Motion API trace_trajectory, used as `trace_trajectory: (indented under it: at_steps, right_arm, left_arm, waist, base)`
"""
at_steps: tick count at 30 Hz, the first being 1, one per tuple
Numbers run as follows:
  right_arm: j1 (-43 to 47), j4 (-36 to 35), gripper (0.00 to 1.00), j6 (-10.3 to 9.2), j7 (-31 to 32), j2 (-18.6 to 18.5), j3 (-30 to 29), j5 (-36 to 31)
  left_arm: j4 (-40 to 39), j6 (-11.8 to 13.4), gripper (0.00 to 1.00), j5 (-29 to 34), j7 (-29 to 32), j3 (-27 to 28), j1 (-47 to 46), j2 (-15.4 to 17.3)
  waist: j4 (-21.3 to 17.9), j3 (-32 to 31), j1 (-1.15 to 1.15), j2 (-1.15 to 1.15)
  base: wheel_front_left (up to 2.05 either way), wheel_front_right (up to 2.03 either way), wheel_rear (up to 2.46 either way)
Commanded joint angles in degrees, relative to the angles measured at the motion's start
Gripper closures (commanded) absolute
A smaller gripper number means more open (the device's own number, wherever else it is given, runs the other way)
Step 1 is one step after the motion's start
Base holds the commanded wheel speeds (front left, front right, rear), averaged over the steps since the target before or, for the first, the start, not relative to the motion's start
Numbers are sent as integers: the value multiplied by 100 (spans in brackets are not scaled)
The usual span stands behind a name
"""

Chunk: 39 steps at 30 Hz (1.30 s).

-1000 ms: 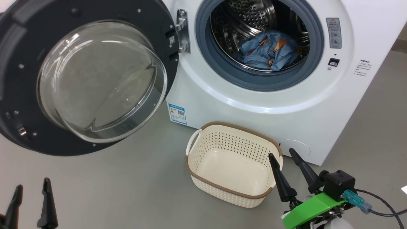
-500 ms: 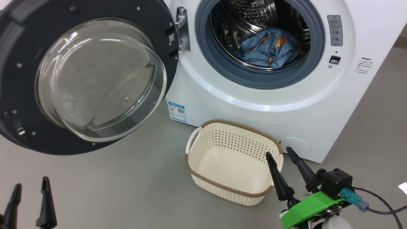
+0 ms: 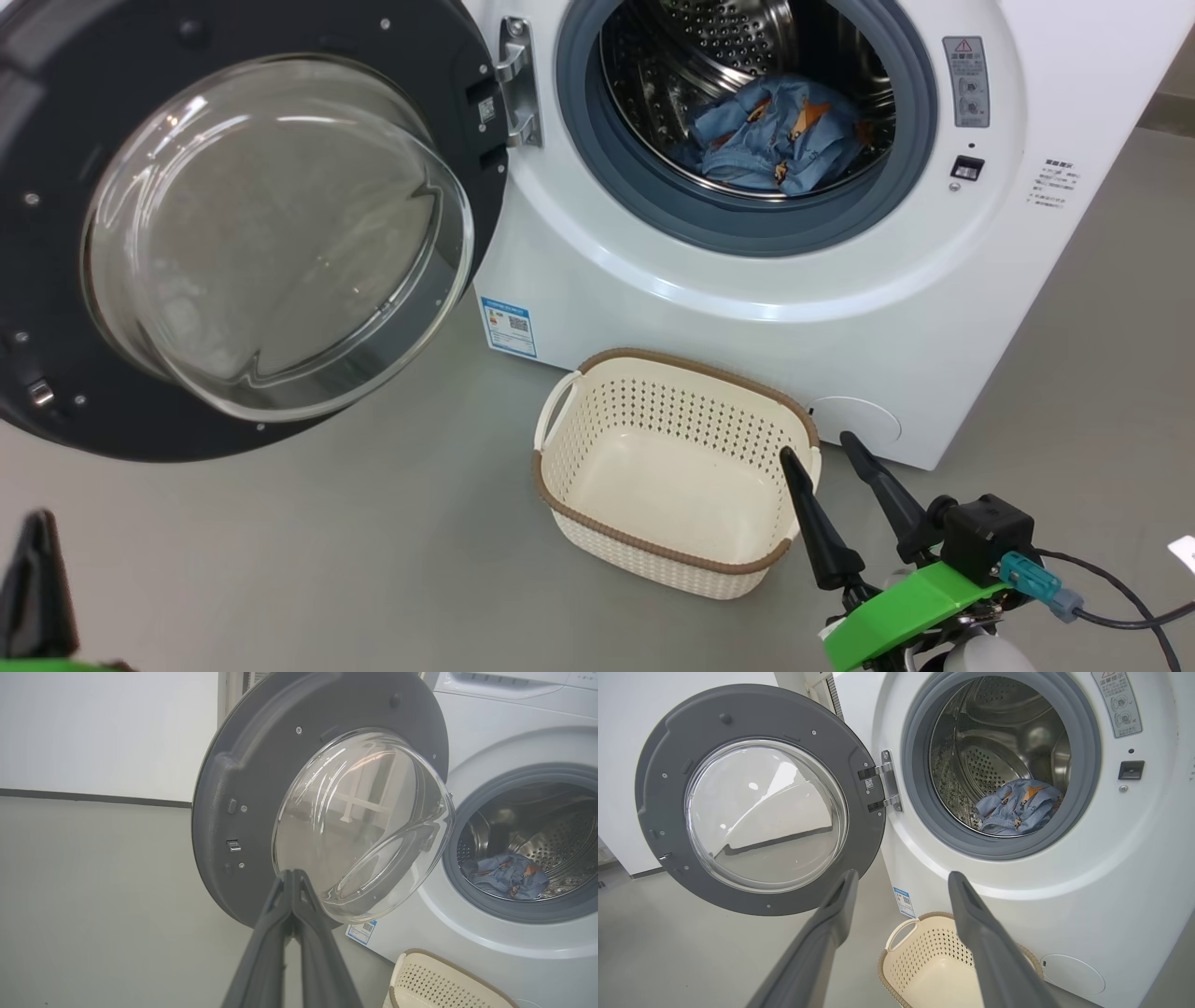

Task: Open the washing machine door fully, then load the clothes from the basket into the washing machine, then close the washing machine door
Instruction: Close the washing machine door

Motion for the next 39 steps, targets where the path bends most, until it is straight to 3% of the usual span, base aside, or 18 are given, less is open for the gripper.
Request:
trace_trajectory:
  at_steps: [1, 6, 13, 22, 31, 39]
  right_arm:
    - [-228, -131, 0, 9, -27, 15, 139, -17]
    - [-272, -129, 0, 9, -27, 25, 123, -78]
    - [-350, -120, 0, 9, -27, 36, 173, -138]
    - [-494, -86, 0, 9, -27, 58, 206, -312]
    - [-554, -149, 0, 9, -27, 83, 114, -558]
    - [-597, -247, 0, 9, -27, 100, 83, -737]
  left_arm:
    - [-166, -63, 100, -170, 51, 302, -439, 222]
    - [-188, -343, 100, -763, 322, 633, -990, 573]
    - [80, -527, 100, -1865, 852, 1164, -1967, 1046]
    - [1941, -672, 100, -3471, 2002, 1592, -3544, 1824]
    - [3510, -701, 100, -4144, 2732, 1646, -4555, 2498]
    - [4604, -703, 100, -4396, 2925, 1627, -5006, 2939]
  waist:
    - [-19, 15, 0, 0]
    - [-83, 100, 0, 0]
    - [-232, 198, 0, 0]
    - [-561, 459, 0, 0]
    - [-844, 782, 0, 0]
    - [-1110, 1055, 0, 0]
  base:
    - [0, 0, 0]
    - [0, 0, 0]
    - [0, 0, 0]
    - [0, 0, 0]
    - [0, 0, 0]
    - [0, 0, 0]
